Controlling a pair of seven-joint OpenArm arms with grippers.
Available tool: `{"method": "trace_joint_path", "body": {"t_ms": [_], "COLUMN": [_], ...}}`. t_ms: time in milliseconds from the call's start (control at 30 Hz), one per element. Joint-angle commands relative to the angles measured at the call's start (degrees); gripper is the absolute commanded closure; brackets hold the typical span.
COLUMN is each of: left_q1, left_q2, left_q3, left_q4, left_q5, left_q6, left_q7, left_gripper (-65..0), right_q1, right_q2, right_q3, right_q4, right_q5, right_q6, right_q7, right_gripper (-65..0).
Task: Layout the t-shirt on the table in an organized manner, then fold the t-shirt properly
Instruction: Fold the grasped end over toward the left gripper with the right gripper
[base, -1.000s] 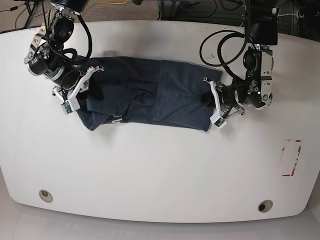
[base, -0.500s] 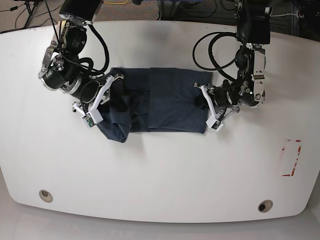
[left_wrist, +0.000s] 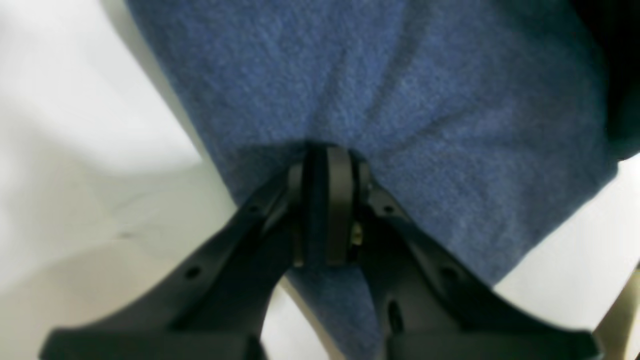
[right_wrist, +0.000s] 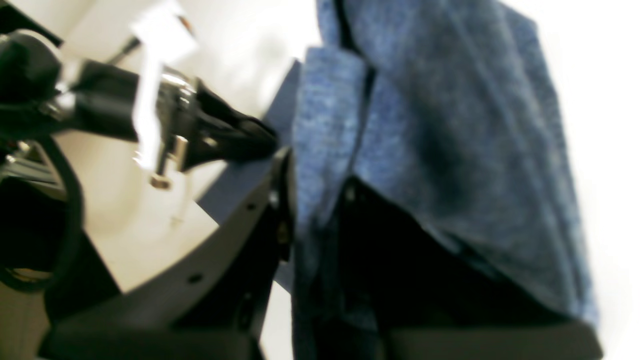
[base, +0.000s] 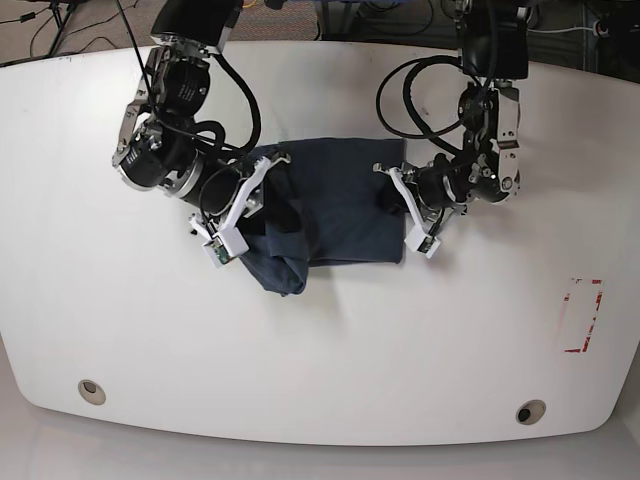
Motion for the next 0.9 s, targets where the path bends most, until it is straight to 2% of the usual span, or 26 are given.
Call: {"method": "trace_joint_path", "body": {"t_ms": [0, 133, 200, 333, 367, 400, 467, 533, 667, 867], "left_q1": [1.4, 1.4, 1.4, 1.4, 1.4, 1.4, 1.4, 1.4, 1.4, 1.31], "left_q2": [0.17, 1.14, 1.14, 1.14, 1.23, 1.23, 1.32, 1.32, 1.41, 1.41], "left_q3": [0.28, -0.6, -0.6, -0.6, -0.6, -0.6, -0.6, -0.6, -0.6, -0.6], "left_q4": [-0.98, -0.98, -0.98, -0.98, -0.98, -0.98, -0.98, -0.98, -0.98, -0.8], "left_q5": [5.25, 5.33, 5.33, 5.42, 5.42, 5.42, 5.33, 5.33, 5.25, 5.16], "left_q6": [0.85, 0.85, 0.85, 0.85, 0.85, 0.85, 0.85, 0.85, 0.67, 0.5], "left_q7": [7.41, 7.41, 7.41, 7.41, 7.41, 7.41, 7.41, 7.41, 7.32, 7.32], "left_gripper": [-4.3, -4.3, -4.3, -4.3, -4.3, -4.3, -4.3, -4.3, -4.3, -4.3], "right_q1": [0.93, 0.93, 0.84, 0.93, 0.93, 0.93, 0.93, 0.84, 0.84, 0.49], "right_q2": [-0.53, -0.36, -0.36, 0.26, 0.43, 0.43, 0.26, -0.18, -2.21, -2.91], "right_q3": [-0.17, -0.17, -0.7, -2.19, -2.89, -3.33, -4.65, -6.06, -8.17, -8.61], "right_q4": [0.94, 0.85, 0.15, -1.17, -1.44, -1.44, -1.52, -1.52, -1.61, -1.44], "right_q5": [1.35, 1.35, 1.35, 1.35, 1.35, 1.35, 1.44, 1.44, 1.44, 1.44], "right_q6": [0.08, 0.08, 0.08, -0.05, -0.49, -0.93, -2.25, -3.57, -6.03, -6.47], "right_q7": [1.9, 1.99, 1.99, 1.99, 2.07, 2.16, 3.04, 4.01, 6.29, 6.91], "right_gripper": [-2.1, -2.5, -6.8, -24.3, -32.7, -37.7, -47.7, -54.7, -56.6, -56.6]}}
